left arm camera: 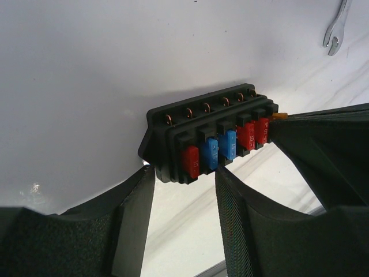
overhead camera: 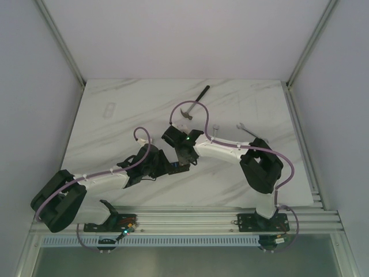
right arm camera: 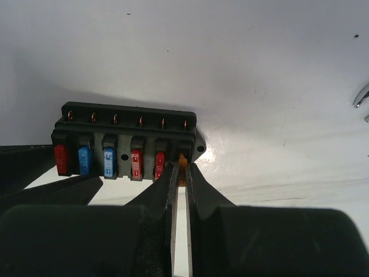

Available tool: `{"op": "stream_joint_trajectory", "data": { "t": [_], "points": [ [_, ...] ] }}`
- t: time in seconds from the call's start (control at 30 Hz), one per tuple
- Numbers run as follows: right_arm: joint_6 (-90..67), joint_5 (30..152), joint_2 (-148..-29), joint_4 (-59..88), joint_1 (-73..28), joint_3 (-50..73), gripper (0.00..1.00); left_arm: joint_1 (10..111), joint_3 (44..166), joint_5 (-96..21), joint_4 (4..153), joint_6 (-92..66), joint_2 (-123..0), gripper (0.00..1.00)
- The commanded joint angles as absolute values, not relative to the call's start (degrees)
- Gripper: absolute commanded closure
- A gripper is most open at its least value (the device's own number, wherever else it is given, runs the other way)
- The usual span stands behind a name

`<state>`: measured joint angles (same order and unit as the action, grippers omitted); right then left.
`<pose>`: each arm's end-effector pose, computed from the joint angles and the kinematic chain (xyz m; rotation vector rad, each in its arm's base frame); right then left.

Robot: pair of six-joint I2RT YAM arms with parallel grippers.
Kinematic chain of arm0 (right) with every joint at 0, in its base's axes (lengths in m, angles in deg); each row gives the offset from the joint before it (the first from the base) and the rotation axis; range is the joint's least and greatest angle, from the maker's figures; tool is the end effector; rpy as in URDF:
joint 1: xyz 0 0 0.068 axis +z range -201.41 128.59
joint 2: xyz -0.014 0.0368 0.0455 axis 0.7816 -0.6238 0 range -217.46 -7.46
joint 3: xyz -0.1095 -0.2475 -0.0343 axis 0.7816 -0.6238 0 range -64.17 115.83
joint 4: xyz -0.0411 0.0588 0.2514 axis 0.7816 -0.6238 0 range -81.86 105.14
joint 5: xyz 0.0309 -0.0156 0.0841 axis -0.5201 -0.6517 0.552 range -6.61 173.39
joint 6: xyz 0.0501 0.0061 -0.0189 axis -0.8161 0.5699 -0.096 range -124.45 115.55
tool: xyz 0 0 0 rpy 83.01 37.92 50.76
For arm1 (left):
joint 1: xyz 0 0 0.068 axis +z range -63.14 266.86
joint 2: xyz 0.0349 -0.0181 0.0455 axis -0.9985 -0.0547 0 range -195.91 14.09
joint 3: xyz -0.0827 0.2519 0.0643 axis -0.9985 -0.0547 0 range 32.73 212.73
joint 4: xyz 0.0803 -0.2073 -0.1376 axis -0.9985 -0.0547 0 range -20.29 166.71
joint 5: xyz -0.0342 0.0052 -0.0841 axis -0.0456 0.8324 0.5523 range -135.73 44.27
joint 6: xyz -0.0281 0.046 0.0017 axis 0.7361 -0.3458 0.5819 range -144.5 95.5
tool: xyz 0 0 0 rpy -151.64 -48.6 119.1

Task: Snap on the fuse box
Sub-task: Install the fuse at the fuse box base.

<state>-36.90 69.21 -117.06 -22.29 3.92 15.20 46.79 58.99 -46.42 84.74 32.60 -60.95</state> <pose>0.2300 0.3172 0.1903 -0.4684 2.6487 0.1271 0.1850 -0.1552 0.1523 -0.3676 2.4097 -0.8283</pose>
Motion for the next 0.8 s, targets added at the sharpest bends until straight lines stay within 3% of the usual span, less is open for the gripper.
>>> {"op": "stream_joint_trajectory", "data": {
  "t": [0.0,0.23,0.77],
  "points": [
    [-36.6,76.4,-123.5,-27.0,4.2,8.9,1.00,47.5,59.8,-47.9,82.0,33.3,-61.6,0.45],
    [-37.5,77.8,-120.0,-25.1,4.3,10.1,0.99,47.5,59.7,-47.9,82.0,34.0,-61.6,0.46],
    [-39.8,72.4,-115.3,-21.9,4.5,11.4,0.79,47.5,59.7,-47.7,82.0,34.4,-61.3,0.48]
  ]
}}
